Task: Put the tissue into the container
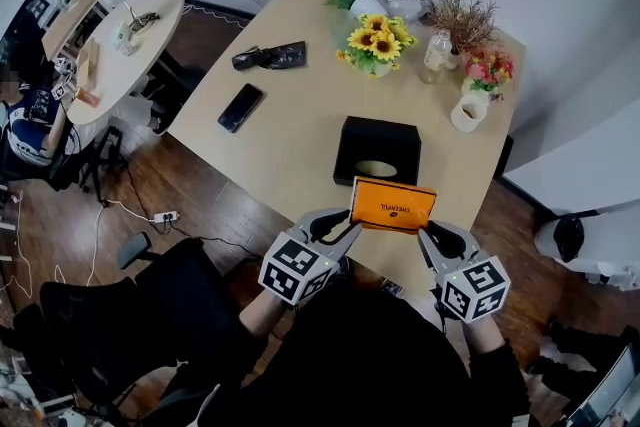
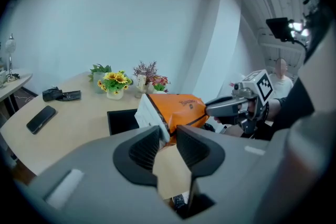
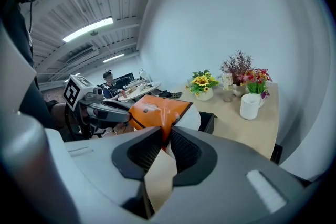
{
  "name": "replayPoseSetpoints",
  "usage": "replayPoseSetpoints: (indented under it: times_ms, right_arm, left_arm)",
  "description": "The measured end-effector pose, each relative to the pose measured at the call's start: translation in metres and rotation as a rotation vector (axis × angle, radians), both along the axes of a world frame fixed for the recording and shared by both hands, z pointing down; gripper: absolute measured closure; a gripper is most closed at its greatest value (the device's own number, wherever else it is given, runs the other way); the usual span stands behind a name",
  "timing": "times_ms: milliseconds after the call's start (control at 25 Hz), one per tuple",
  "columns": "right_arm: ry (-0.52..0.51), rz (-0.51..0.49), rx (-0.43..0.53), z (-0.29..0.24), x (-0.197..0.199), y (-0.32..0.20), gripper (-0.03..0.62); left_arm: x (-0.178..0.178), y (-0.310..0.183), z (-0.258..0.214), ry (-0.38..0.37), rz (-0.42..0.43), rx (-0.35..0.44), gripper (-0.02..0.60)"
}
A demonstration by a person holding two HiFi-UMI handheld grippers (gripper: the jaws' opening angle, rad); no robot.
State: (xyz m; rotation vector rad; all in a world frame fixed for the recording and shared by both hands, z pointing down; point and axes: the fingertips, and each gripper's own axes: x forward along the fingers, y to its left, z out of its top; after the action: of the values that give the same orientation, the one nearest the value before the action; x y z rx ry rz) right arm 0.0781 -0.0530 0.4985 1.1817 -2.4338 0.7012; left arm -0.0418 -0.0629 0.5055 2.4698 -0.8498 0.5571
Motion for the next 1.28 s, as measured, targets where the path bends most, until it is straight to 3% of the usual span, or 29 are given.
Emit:
replayPoseSetpoints:
  times_ms: [560, 1280]
  right_arm:
    - [0.032, -0.017, 0.085, -0.024, -0.015, -0.058, 0.536]
    - [0.087, 0.005, 0.006, 0.033, -0.013, -0.107, 0.537]
  left_arm:
    - [-0.014, -0.059, -0.021, -0.009, -0.022, 0.074, 0.499]
    - [-0.012, -0.107, 0.031, -0.053, -0.017, 0.014, 0.499]
